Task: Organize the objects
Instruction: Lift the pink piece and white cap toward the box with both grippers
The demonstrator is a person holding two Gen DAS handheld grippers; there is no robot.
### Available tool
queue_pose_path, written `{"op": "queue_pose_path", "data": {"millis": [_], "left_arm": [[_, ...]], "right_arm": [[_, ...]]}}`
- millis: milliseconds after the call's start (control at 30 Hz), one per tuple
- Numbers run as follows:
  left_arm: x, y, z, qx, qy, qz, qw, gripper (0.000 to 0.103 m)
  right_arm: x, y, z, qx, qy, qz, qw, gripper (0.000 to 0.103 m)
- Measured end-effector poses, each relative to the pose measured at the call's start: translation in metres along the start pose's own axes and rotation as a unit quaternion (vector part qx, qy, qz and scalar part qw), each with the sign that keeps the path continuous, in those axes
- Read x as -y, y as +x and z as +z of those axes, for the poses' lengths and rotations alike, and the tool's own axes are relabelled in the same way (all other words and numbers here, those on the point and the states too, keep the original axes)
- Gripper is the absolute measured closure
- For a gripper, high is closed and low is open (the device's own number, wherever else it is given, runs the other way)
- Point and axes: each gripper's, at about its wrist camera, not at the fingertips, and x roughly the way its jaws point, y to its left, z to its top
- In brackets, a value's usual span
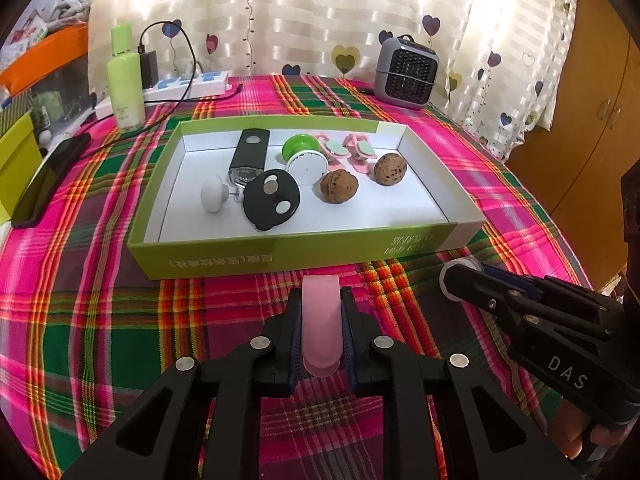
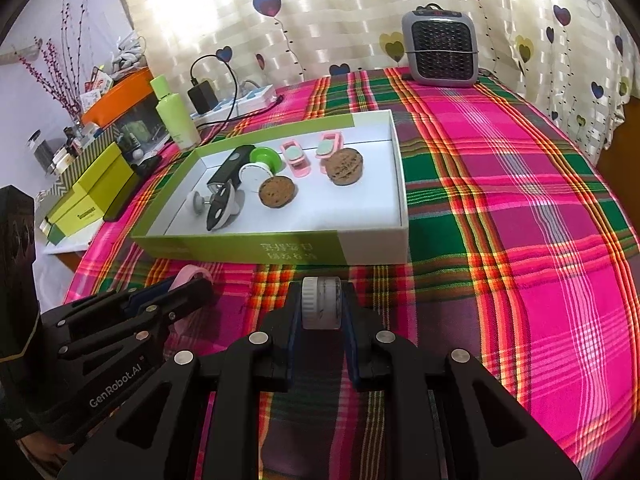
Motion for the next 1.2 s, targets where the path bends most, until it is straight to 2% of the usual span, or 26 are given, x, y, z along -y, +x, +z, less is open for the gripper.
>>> {"op": "queue_pose_path", "data": {"millis": [600, 1200], "left_arm": [[0.001, -0.021, 0.015, 0.026, 0.004, -0.003, 0.9997, 0.087], [0.002, -0.015, 0.044, 0.038, 0.007, -0.007, 0.9992, 0.087]], "right_arm": [[-0.01, -0.016, 0.012, 0.025, -0.018, 0.007, 1.0, 0.083], [-0.01, -0.014, 0.041, 0.043, -0.039, -0.001, 0.998, 0.083]]}}
